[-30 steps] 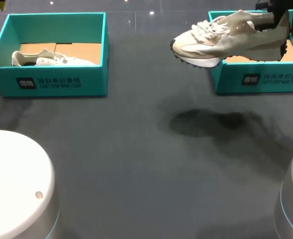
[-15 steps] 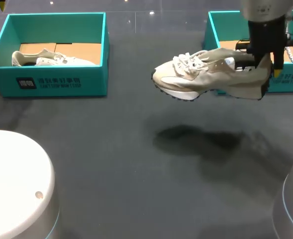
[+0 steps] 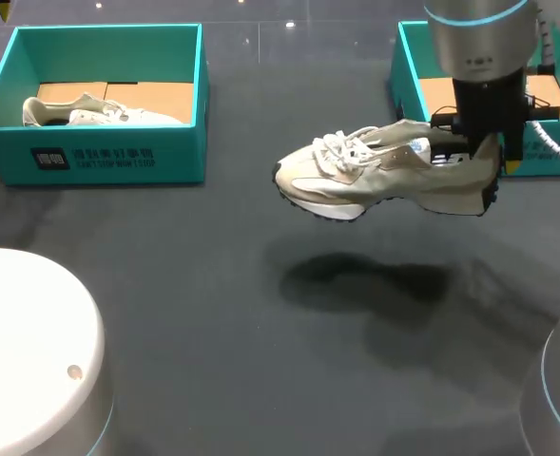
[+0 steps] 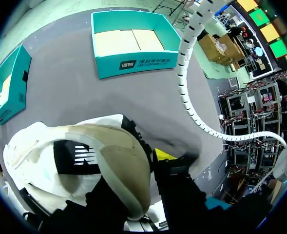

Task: Take the shoe out of the shoebox, open the shoe tongue, remove and reinsert the insole, then place the shoe into the shoebox

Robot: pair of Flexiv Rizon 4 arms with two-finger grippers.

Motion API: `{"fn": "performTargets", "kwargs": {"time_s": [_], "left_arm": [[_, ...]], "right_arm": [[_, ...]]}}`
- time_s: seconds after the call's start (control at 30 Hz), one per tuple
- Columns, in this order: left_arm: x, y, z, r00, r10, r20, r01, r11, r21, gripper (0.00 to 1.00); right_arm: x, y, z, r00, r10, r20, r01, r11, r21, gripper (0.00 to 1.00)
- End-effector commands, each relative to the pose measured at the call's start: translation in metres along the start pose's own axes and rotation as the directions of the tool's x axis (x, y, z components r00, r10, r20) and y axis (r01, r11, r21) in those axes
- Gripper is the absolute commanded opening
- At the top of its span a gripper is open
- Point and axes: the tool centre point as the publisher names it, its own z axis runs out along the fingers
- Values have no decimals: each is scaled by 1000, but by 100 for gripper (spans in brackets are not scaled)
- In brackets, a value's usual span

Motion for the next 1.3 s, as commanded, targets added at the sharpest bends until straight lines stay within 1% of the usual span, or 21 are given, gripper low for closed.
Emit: {"fn": "performTargets", "kwargs": {"time_s": [0.03,0.07,0.17,0.2,0.27,0.4,0.47,0.57,0.77,0.87,0.93,1.0,1.3], "left_arm": [[0,-1,-1,1000,0,-2,0,1000,-2,100],[0,-1,-1,1000,0,-2,0,1000,-2,100],[0,-1,-1,1000,0,-2,0,1000,-2,100],[0,-1,-1,1000,0,-2,0,1000,-2,100],[0,-1,-1,1000,0,-2,0,1000,-2,100],[0,-1,-1,1000,0,-2,0,1000,-2,100],[0,-1,-1,1000,0,-2,0,1000,-2,100],[0,-1,-1,1000,0,-2,0,1000,-2,100],[0,-1,-1,1000,0,-2,0,1000,-2,100],[0,-1,-1,1000,0,-2,0,1000,-2,100],[0,-1,-1,1000,0,-2,0,1000,-2,100],[0,-1,-1,1000,0,-2,0,1000,-2,100],[0,-1,-1,1000,0,-2,0,1000,-2,100]], "right_arm": [[1,1,-1,1000,1,-1,-1,1000,3,0],[1,1,-1,1000,1,-1,-1,1000,3,0],[11,-19,-6,1000,10,18,-10,1000,-6,0],[18,-34,-5,999,1,41,0,1000,-15,0],[27,-54,-2,999,-14,30,14,1000,-13,0],[40,-86,5,999,-13,45,13,1000,-8,0],[47,-98,8,999,-7,48,7,1000,-5,0],[60,-110,12,999,-1,40,1,1000,0,0],[93,-126,22,999,-7,33,7,1000,-7,0],[107,-126,33,1000,-9,28,8,1000,7,0],[117,-126,37,1000,-15,27,15,1000,-2,0],[126,-125,41,999,-33,6,33,999,-19,0],[160,-124,56,996,-87,25,88,995,-54,0]]}}
